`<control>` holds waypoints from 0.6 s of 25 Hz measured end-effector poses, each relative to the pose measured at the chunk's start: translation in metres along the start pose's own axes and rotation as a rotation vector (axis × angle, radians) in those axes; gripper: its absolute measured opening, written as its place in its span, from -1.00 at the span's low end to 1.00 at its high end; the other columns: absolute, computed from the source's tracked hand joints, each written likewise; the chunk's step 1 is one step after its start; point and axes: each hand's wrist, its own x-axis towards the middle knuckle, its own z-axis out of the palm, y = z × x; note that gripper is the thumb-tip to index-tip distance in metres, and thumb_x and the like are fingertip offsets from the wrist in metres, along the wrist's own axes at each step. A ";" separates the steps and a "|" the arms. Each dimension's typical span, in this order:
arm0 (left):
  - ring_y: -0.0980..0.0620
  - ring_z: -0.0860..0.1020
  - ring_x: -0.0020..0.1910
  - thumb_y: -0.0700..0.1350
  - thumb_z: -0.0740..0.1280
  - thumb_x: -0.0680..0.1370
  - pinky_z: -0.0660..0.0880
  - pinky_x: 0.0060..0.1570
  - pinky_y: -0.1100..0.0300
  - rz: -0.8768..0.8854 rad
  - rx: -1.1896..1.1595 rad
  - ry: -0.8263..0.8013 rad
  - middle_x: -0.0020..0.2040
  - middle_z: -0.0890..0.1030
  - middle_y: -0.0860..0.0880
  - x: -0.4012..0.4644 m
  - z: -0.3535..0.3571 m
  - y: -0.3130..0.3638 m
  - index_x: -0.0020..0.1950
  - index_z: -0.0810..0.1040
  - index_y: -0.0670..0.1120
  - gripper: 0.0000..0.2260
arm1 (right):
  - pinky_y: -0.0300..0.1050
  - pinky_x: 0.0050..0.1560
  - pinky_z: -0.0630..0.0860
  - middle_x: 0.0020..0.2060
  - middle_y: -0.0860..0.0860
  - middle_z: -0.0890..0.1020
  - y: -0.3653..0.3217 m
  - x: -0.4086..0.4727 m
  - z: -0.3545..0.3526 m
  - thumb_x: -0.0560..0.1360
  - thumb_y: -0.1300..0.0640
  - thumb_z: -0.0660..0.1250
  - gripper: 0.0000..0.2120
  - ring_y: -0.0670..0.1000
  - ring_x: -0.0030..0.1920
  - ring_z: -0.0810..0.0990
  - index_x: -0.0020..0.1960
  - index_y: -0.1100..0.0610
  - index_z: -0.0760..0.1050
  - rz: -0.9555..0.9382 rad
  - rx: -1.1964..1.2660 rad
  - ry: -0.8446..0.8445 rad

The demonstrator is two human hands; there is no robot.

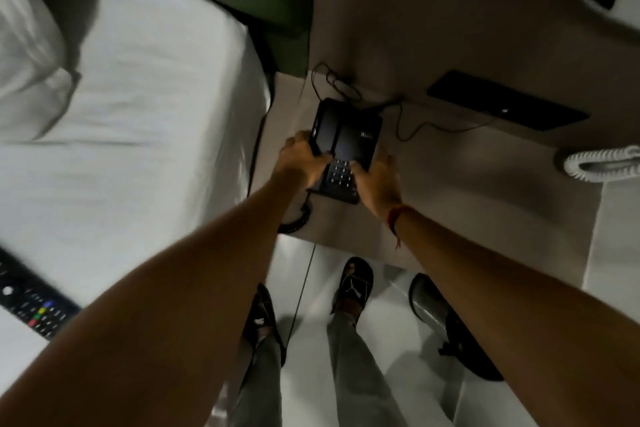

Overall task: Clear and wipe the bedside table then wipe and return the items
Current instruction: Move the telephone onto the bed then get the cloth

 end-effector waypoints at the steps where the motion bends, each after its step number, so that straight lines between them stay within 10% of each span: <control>1: -0.24 0.49 0.36 0.08 0.42 0.55 0.48 0.32 -0.01 -0.016 -0.019 0.010 0.39 0.49 -0.21 0.012 0.005 -0.002 0.47 0.38 -0.13 -0.43 | 0.22 0.37 0.46 0.38 0.26 0.43 0.003 0.011 0.005 0.51 0.05 0.39 -0.31 0.30 0.34 0.46 0.55 0.21 0.24 0.018 0.083 -0.002; 8: -0.13 0.58 0.18 0.07 0.51 0.49 0.56 0.13 0.06 -0.011 -0.040 -0.006 0.20 0.63 -0.15 0.029 0.027 -0.010 0.26 0.54 -0.17 -0.54 | 0.19 0.02 0.68 0.12 0.09 0.63 0.038 0.057 0.042 0.00 -0.10 0.33 -0.18 0.16 0.05 0.67 0.27 0.05 0.47 0.155 0.369 0.081; 15: -0.08 0.62 -0.13 0.19 0.52 0.43 0.58 -0.23 0.12 0.072 -0.120 0.086 -0.04 0.63 -0.13 -0.025 0.005 -0.005 -0.06 0.54 -0.12 -0.60 | -0.08 -0.32 0.64 -0.03 0.11 0.67 -0.043 -0.020 -0.025 0.27 0.13 0.39 -0.59 0.06 -0.16 0.67 0.12 0.14 0.52 0.138 0.372 0.102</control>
